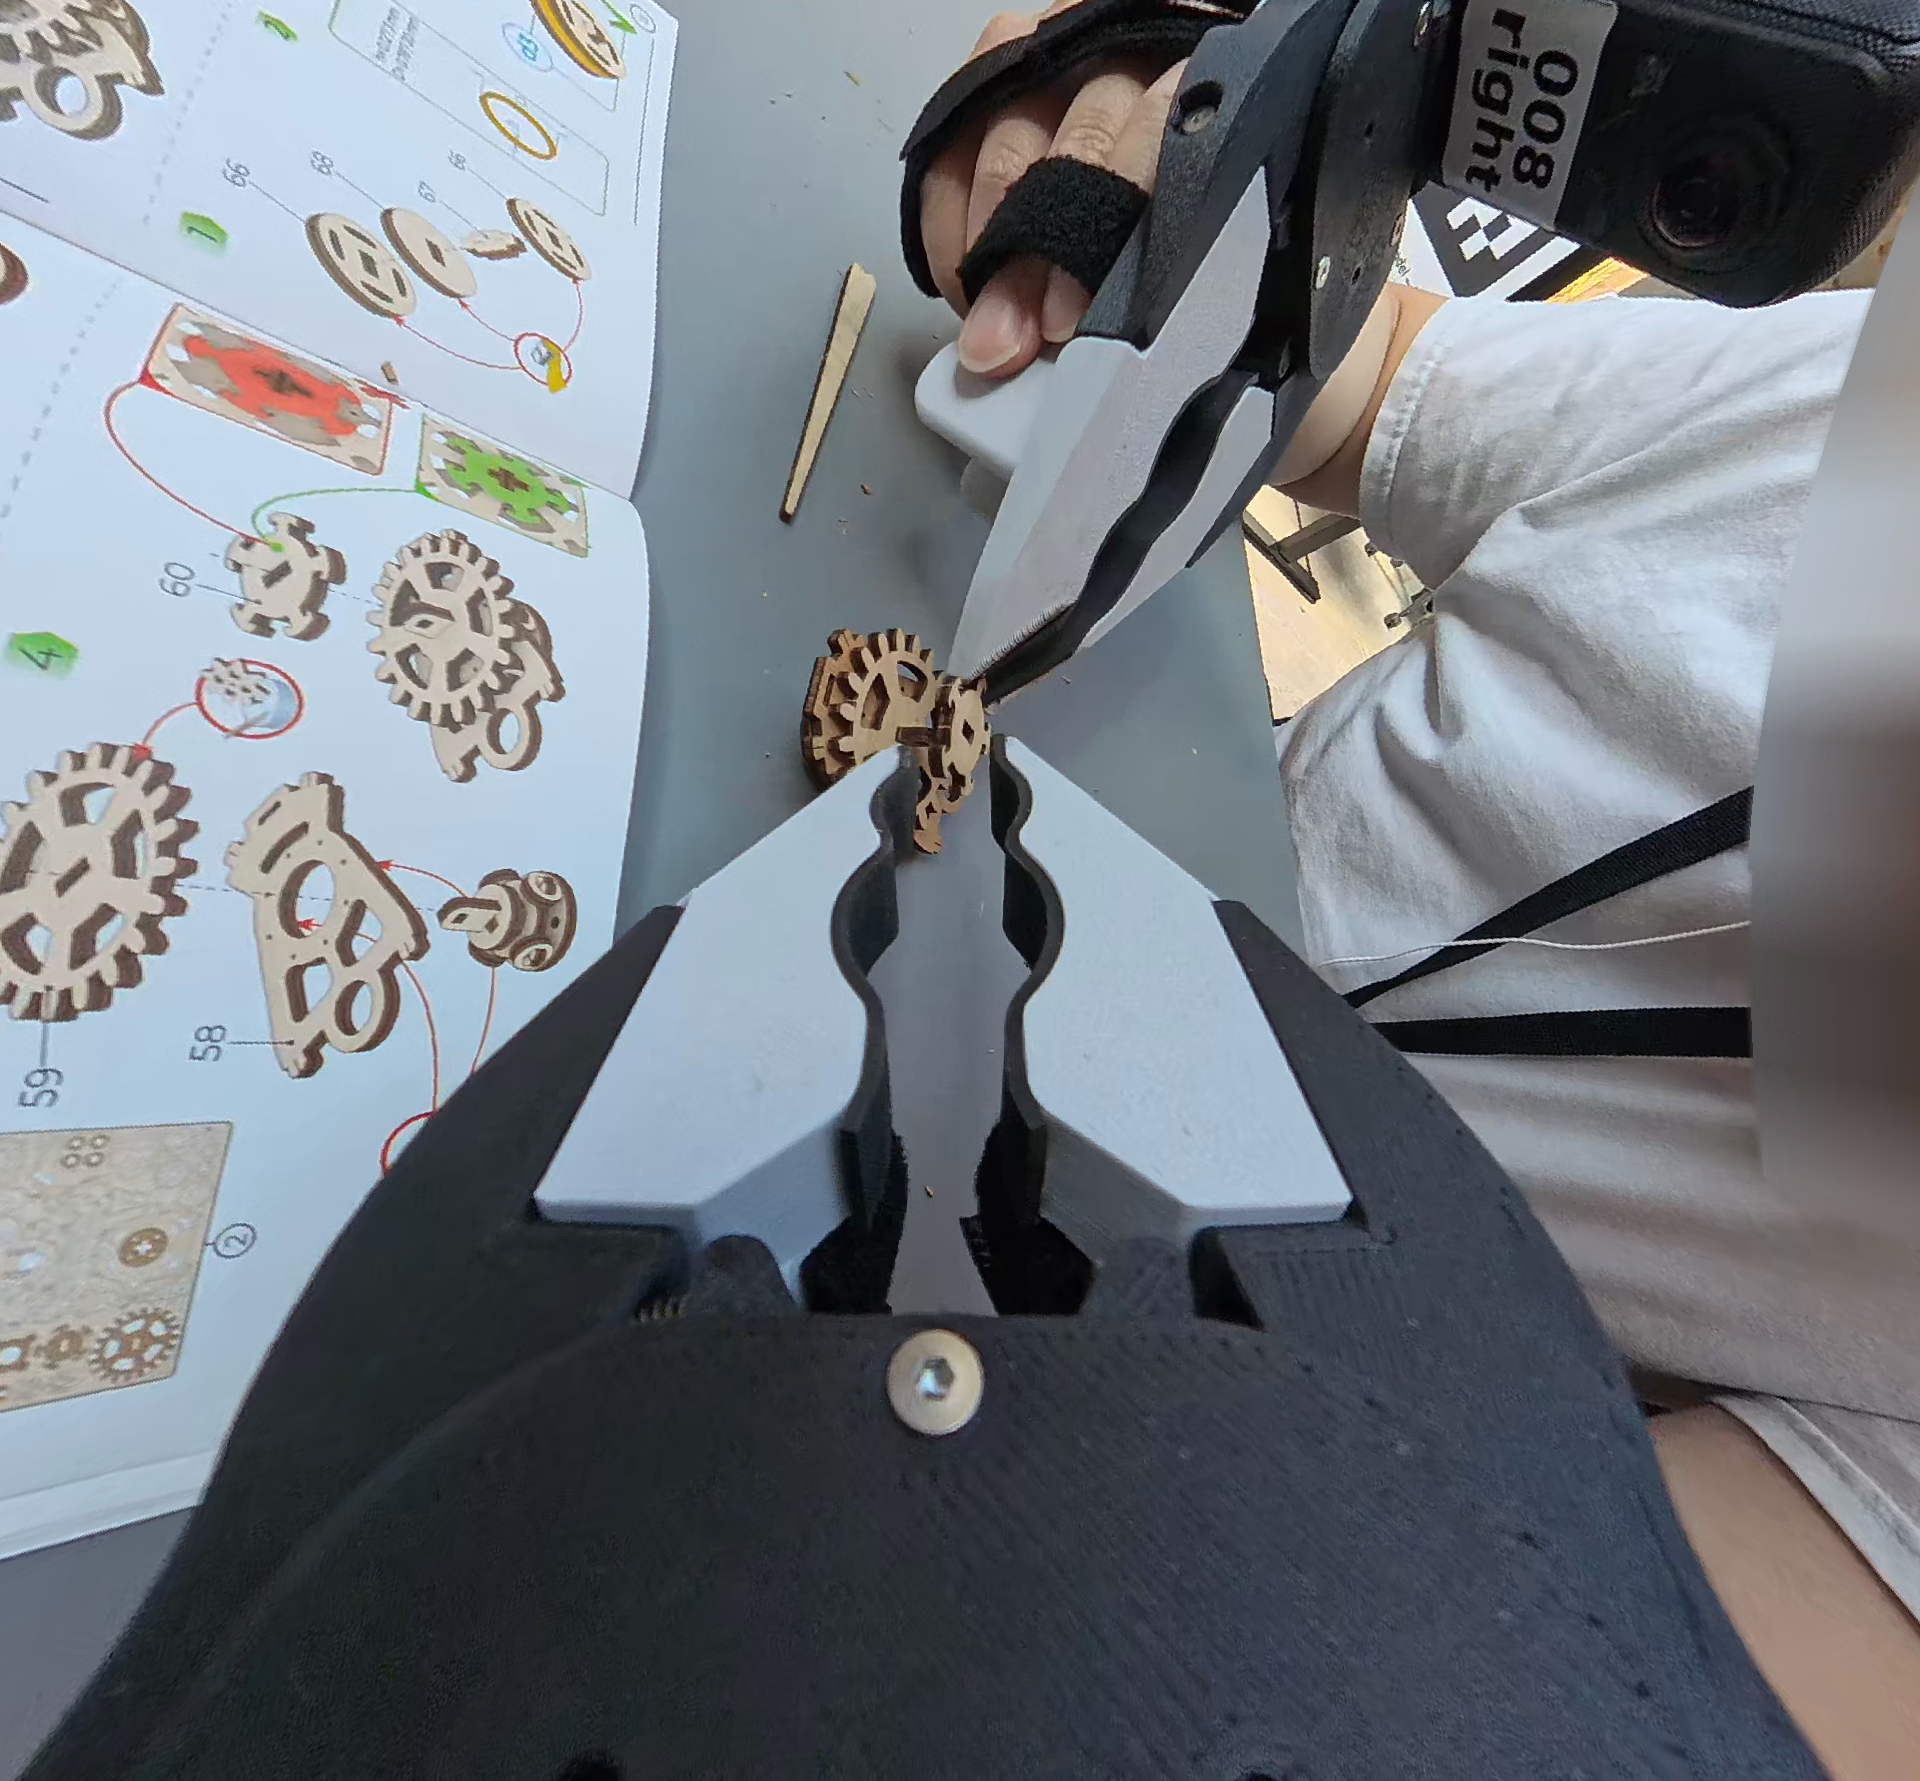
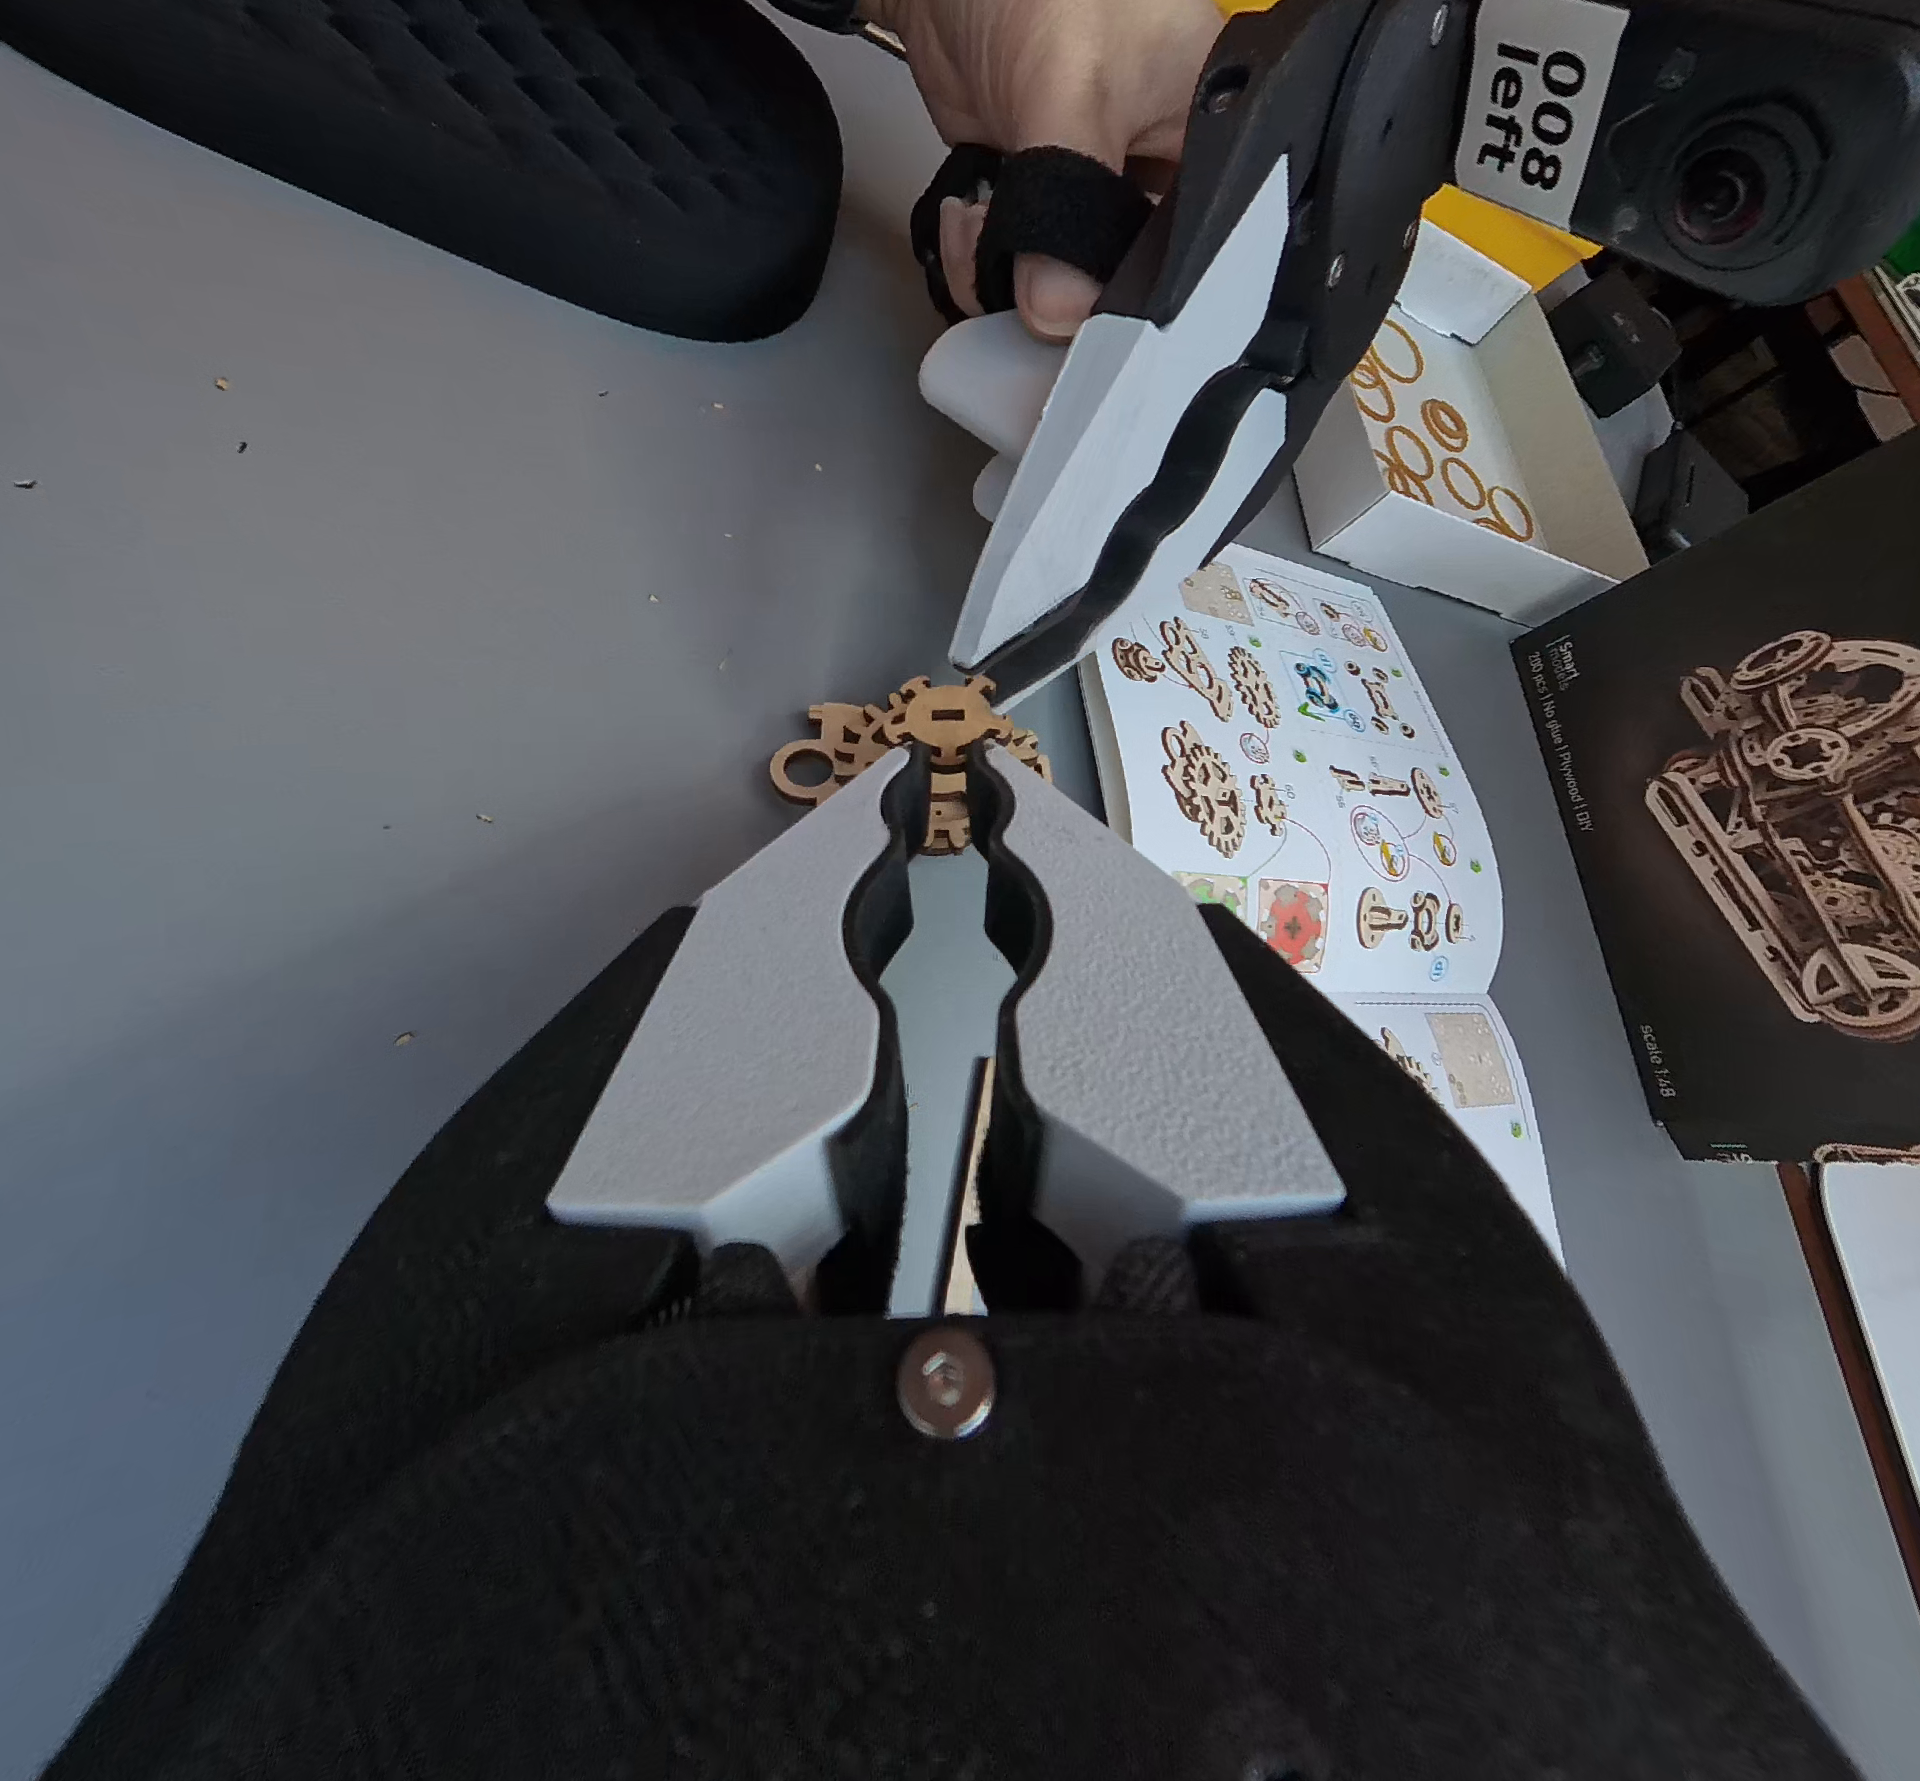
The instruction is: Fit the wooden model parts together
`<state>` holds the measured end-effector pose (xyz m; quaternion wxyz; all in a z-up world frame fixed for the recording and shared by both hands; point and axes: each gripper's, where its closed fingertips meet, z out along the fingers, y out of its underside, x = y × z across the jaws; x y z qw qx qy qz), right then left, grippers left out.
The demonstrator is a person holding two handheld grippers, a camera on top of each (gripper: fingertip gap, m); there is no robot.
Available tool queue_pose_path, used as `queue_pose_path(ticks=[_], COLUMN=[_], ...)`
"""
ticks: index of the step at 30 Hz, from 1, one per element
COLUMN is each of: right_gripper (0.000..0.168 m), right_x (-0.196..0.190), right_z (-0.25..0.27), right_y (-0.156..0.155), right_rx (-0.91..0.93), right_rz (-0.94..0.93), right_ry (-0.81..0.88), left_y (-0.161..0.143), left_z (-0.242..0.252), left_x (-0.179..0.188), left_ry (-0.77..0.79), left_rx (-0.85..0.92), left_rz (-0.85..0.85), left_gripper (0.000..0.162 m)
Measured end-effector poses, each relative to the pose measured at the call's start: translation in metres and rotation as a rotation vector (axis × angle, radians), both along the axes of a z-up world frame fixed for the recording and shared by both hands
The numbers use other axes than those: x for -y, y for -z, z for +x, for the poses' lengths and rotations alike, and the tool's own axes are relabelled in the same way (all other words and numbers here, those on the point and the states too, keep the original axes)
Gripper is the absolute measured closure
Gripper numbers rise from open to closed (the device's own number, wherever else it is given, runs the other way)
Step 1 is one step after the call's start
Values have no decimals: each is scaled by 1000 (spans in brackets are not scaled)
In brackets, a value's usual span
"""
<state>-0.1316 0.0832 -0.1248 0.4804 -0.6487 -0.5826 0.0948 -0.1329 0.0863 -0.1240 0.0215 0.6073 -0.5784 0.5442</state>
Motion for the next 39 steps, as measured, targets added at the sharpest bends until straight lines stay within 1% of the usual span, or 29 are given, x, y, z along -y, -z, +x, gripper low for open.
queue_pose_path(ticks=[6,20,26,31,36,39], right_gripper=[163,163,162,163,163,163], right_x=[0,-1,-2,-3,-1,0], right_z=[1,2,4,7,5,5], right_y=[2,6,7,10,10,9], right_rx=[-7,-18,-44,-73,-21,5], right_rz=[-18,-58,-135,-210,-166,-149], right_ry=[-12,-20,-38,-49,-59,-60], left_y=[7,8,8,17,18,13], left_z=[-2,0,0,-2,-4,-5], left_x=[2,0,3,7,6,0], left_ry=[17,0,7,34,39,12], left_rx=[-29,-41,-43,-81,-88,-68], left_rz=[21,12,-5,20,33,26], left_gripper=[154,160,160,162,162,161])
